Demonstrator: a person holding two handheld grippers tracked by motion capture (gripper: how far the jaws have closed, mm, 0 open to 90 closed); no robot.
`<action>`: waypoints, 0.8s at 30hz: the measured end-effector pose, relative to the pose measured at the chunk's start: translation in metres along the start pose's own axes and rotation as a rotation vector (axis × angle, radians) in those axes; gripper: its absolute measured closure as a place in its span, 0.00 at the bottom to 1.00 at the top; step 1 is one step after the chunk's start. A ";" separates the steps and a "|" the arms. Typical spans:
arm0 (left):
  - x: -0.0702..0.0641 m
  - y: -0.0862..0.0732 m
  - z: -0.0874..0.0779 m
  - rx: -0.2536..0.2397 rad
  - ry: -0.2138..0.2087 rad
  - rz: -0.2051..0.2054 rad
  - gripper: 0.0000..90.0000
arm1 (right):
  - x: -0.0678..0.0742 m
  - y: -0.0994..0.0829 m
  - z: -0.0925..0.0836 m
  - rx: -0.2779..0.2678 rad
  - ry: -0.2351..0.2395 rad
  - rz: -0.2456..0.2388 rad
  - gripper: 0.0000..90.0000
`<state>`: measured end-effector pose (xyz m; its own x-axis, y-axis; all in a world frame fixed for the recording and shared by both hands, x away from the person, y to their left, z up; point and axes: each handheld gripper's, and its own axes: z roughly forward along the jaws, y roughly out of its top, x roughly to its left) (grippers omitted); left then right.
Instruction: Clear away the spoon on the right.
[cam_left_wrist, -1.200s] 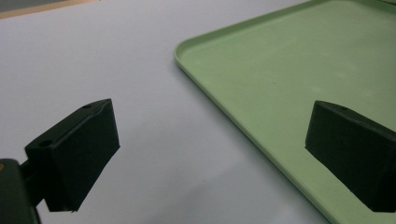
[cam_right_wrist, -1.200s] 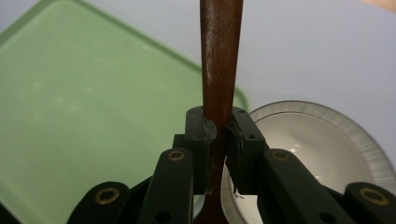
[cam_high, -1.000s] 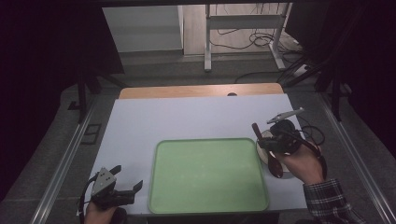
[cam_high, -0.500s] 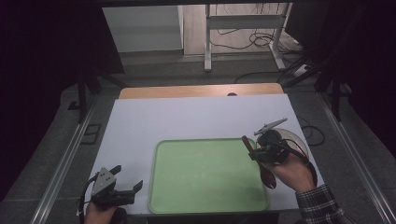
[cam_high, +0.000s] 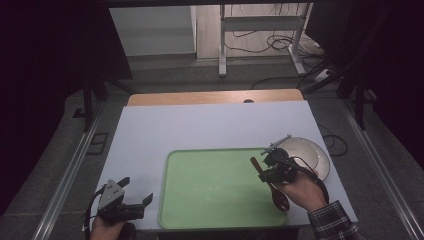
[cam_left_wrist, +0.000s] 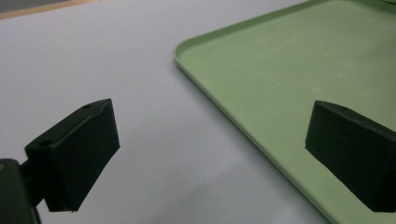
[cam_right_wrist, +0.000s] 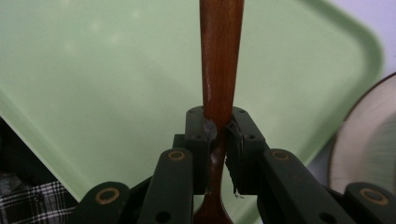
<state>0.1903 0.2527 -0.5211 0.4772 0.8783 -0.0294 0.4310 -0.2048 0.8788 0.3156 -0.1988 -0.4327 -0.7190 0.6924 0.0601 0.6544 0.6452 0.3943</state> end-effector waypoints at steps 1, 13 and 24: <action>0.000 0.000 0.000 0.000 0.000 0.000 0.03 | 0.000 -0.001 0.003 0.004 0.003 0.001 0.88; 0.000 0.000 0.000 0.000 0.000 0.001 0.03 | -0.001 -0.009 0.033 0.039 0.018 0.018 0.87; 0.000 0.000 0.000 0.003 0.000 0.006 0.03 | 0.000 -0.012 0.023 -0.064 -0.025 -0.006 0.71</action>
<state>0.1901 0.2527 -0.5210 0.4797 0.8771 -0.0237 0.4301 -0.2115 0.8777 0.3127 -0.1989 -0.4585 -0.7161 0.6972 0.0349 0.6332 0.6278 0.4527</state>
